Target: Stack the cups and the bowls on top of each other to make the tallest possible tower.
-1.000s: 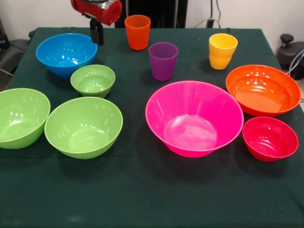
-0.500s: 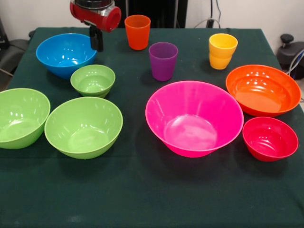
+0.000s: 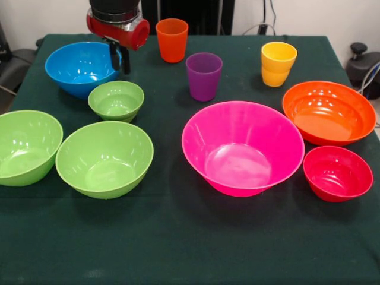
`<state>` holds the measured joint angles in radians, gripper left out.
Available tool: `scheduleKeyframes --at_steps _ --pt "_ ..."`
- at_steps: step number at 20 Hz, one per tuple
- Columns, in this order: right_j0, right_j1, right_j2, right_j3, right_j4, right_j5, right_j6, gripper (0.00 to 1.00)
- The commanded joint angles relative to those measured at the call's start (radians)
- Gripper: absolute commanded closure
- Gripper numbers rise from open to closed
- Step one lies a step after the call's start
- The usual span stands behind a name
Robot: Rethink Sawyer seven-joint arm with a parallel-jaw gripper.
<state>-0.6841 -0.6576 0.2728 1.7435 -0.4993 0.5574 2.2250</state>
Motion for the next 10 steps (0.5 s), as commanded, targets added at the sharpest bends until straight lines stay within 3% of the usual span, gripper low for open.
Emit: scheduleKeyframes --at_steps 1,10 --pt "-0.001 0.041 0.09 -0.046 -0.081 -0.006 -0.19 0.0" --pt "-0.021 0.03 0.101 -0.032 -0.08 0.011 -0.2 0.0"
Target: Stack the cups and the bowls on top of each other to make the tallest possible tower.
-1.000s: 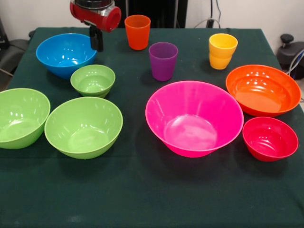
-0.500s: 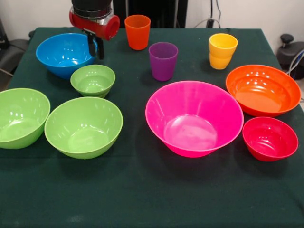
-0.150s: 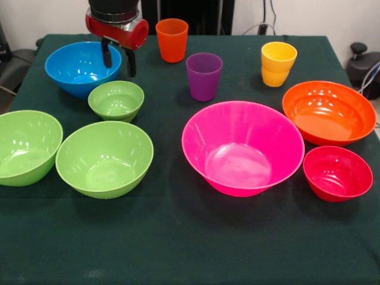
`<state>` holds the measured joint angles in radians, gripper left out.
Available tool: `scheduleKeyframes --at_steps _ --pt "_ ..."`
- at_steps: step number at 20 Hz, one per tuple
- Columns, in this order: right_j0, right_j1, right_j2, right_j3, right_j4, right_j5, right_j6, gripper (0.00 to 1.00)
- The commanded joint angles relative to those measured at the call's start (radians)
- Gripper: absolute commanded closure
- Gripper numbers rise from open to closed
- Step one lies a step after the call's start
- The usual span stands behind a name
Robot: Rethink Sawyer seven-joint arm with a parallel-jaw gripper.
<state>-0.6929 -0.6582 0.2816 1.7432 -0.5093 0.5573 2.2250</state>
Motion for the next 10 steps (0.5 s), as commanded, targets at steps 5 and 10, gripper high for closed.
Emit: scheduleKeyframes --at_steps 5,10 --pt "-0.014 0.036 0.095 -0.044 -0.064 0.02 -0.19 0.0" --pt "-0.002 0.078 0.091 -0.088 -0.11 0.025 -0.223 0.0"
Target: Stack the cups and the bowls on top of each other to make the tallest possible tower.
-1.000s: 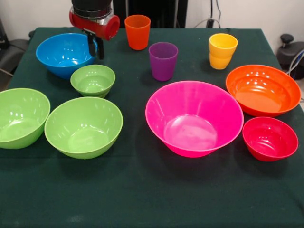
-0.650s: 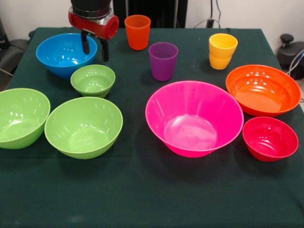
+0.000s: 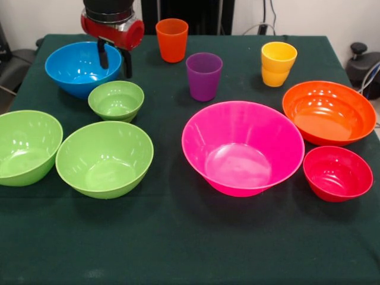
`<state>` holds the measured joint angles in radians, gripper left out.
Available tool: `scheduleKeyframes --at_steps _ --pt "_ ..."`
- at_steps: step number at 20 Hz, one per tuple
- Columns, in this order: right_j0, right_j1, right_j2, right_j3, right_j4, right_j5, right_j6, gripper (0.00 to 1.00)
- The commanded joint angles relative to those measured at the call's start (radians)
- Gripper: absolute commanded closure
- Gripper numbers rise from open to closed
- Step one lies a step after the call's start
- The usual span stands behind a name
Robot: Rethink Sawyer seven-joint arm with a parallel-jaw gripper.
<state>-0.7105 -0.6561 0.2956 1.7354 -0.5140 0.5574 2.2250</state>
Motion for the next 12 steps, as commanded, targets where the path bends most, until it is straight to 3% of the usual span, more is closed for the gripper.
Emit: scheduleKeyframes --at_steps 1,12 --pt "0.017 0.094 0.077 -0.094 -0.116 0.021 -0.229 0.0" --pt "0.025 0.15 0.095 -0.132 -0.186 0.035 -0.262 0.0"
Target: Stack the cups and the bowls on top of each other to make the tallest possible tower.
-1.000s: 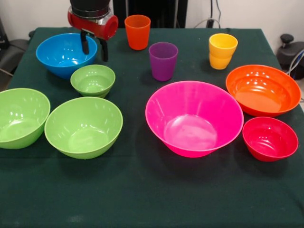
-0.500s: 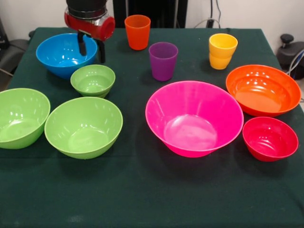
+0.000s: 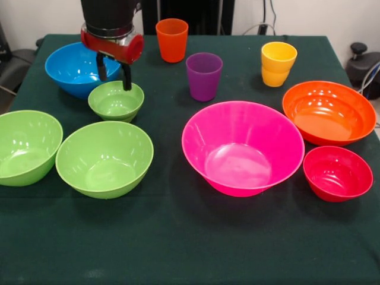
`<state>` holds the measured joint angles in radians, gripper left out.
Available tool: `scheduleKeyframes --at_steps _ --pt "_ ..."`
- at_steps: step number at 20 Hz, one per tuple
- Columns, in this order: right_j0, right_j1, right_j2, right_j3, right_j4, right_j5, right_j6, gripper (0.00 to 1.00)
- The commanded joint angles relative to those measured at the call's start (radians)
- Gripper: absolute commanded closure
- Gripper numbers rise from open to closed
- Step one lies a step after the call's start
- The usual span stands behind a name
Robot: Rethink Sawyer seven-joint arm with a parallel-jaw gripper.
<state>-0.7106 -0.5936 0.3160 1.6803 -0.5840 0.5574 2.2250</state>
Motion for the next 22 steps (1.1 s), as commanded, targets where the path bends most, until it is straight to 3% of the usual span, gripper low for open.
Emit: scheduleKeyframes --at_steps 1,12,19,22 --pt "0.024 0.088 0.077 -0.076 -0.119 0.034 -0.262 0.0" --pt "0.0 0.044 0.098 -0.02 -0.109 0.037 -0.232 0.0" --pt "-0.007 0.001 0.066 0.051 -0.069 -0.042 -0.081 0.0" --pt "-0.013 -0.027 0.061 0.078 -0.055 -0.044 -0.06 0.0"
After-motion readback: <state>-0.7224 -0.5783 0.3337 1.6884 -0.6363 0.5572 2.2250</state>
